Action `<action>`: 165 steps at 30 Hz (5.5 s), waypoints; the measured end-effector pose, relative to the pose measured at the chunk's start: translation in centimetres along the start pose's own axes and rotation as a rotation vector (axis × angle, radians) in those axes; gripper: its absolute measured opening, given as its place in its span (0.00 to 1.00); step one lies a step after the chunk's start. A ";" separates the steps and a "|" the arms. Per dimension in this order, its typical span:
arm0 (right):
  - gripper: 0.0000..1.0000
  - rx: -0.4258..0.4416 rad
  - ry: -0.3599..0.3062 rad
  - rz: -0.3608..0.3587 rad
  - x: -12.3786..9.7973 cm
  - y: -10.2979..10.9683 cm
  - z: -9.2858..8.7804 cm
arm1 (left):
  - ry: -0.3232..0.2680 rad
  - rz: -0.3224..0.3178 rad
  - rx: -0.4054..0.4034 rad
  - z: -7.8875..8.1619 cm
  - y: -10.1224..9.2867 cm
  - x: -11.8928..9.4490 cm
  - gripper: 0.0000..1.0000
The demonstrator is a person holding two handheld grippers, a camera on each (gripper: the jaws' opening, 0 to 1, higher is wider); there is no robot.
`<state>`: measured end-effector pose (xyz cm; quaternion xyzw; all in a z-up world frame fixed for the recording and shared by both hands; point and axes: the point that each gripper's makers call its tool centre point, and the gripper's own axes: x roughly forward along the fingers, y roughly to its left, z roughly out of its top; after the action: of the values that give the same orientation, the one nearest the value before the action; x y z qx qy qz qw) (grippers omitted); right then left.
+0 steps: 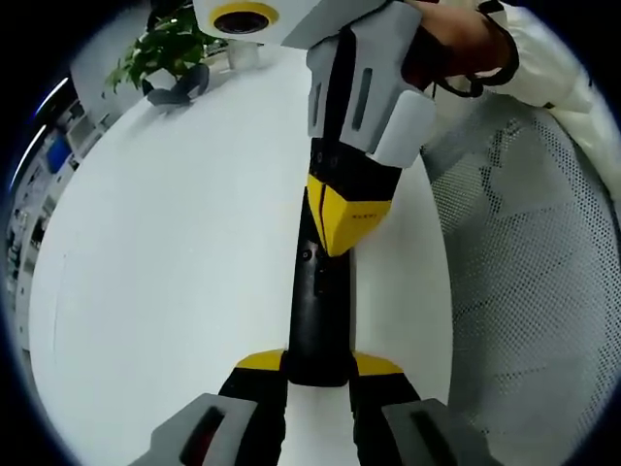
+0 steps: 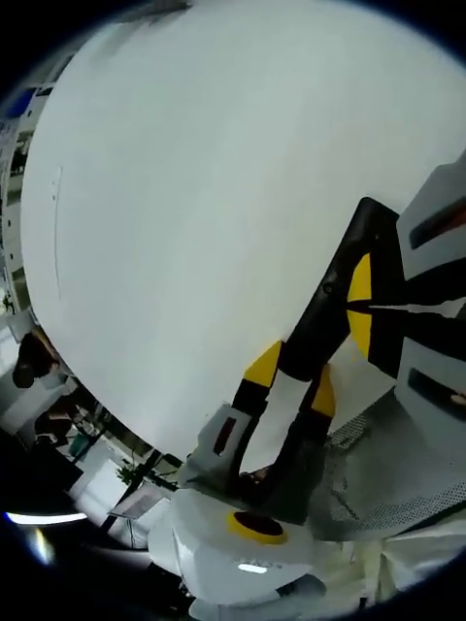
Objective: Press the specified remote control buttons in sequence, fully releasing each button before pressing the next.
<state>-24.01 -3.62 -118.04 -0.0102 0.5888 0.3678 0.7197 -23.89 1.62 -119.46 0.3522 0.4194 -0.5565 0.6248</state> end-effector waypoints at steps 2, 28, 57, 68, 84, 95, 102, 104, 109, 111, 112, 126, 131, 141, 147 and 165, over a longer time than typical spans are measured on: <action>0.00 -0.010 0.007 -0.002 0.0 0.1 -0.1 | 0.001 0.000 0.000 0.0 0.0 0.0 0.22; 0.00 -0.005 0.056 0.052 0.8 0.7 -0.6 | -0.013 -0.001 0.007 0.0 0.0 0.0 0.23; 0.00 -0.001 0.035 0.045 0.5 0.8 0.1 | -0.018 0.001 0.001 0.0 0.0 0.0 0.23; 0.00 -0.002 0.049 0.034 0.7 0.5 -0.4 | -0.022 0.001 -0.002 0.0 0.1 0.0 0.23; 0.00 -0.001 0.051 -0.006 0.6 0.4 -0.3 | -0.024 -0.001 0.002 0.0 0.0 0.0 0.23; 0.00 0.093 -0.013 0.078 0.7 0.9 0.9 | -0.035 0.002 -0.004 0.0 0.0 -0.1 0.23; 0.00 0.071 -0.029 0.056 1.1 0.6 1.5 | -0.035 0.000 -0.004 0.0 0.0 0.0 0.23; 0.00 0.070 -0.028 0.056 1.1 0.6 1.5 | -0.036 0.000 -0.005 0.0 0.0 -0.1 0.23; 0.00 0.087 -0.026 0.052 1.2 0.5 1.5 | -0.045 0.003 -0.006 0.0 0.0 -0.1 0.23; 0.00 0.092 -0.024 0.051 1.2 0.5 1.5 | -0.052 0.006 0.000 -0.1 0.0 -0.1 0.23; 0.00 0.085 -0.022 0.048 1.3 0.5 1.5 | -0.054 0.006 -0.001 -0.1 0.0 -0.1 0.23; 0.00 0.103 -0.045 0.042 1.1 0.7 1.5 | -0.029 0.006 0.002 0.0 0.0 -0.1 0.23; 0.00 0.077 -0.056 0.039 1.1 0.9 1.6 | -0.020 0.006 -0.001 0.0 0.0 0.0 0.23; 0.00 0.084 -0.069 0.082 1.5 1.5 1.9 | -0.024 0.006 -0.006 0.0 0.0 0.0 0.23; 0.00 0.072 -0.068 0.082 1.7 1.9 1.7 | -0.024 0.006 -0.003 0.0 0.0 0.0 0.23; 0.00 0.081 -0.076 0.106 1.7 1.8 1.9 | 0.019 0.010 0.021 0.1 -0.1 0.1 0.23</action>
<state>-23.35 -0.58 -118.14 0.0642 0.5752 0.3813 0.7209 -23.94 1.53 -119.50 0.3661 0.4178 -0.5545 0.6197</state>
